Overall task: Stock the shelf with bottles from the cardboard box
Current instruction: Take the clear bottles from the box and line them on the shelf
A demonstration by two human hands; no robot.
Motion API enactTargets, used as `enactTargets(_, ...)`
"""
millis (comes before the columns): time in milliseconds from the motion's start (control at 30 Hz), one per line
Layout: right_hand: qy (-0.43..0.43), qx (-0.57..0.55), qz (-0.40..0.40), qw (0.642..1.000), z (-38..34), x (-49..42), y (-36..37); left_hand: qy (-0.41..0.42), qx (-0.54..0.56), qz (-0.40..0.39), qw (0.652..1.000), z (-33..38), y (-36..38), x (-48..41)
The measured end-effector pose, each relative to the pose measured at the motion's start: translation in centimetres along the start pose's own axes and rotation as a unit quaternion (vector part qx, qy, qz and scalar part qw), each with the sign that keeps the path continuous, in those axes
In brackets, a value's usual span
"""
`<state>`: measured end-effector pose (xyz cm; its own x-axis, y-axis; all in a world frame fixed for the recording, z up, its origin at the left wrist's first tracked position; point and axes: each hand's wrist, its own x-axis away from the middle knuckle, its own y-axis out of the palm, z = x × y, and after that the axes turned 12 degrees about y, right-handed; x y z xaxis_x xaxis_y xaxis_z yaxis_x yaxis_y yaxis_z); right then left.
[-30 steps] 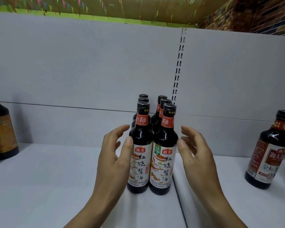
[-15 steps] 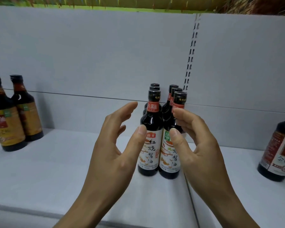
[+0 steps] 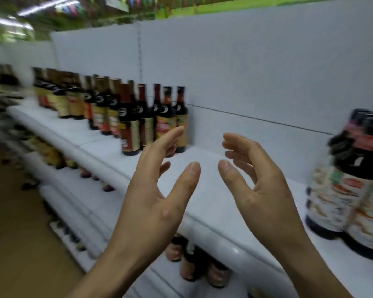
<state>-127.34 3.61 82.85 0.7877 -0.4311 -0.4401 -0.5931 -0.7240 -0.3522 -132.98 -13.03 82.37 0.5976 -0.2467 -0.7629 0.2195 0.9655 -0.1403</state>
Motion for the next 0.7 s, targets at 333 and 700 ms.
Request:
enactTargets(333,-0.010,-0.058,-0.196,0.979,-5.6,3.9,15.3,-0.091,-0.127,0.084,0.984,-0.2,-15.9,5.8)
enactTargets(700,-0.013,-0.077,-0.427,0.901,-6.0,8.2,31.5,-0.226,-0.248,0.205,0.920,-1.9,-26.3,15.1)
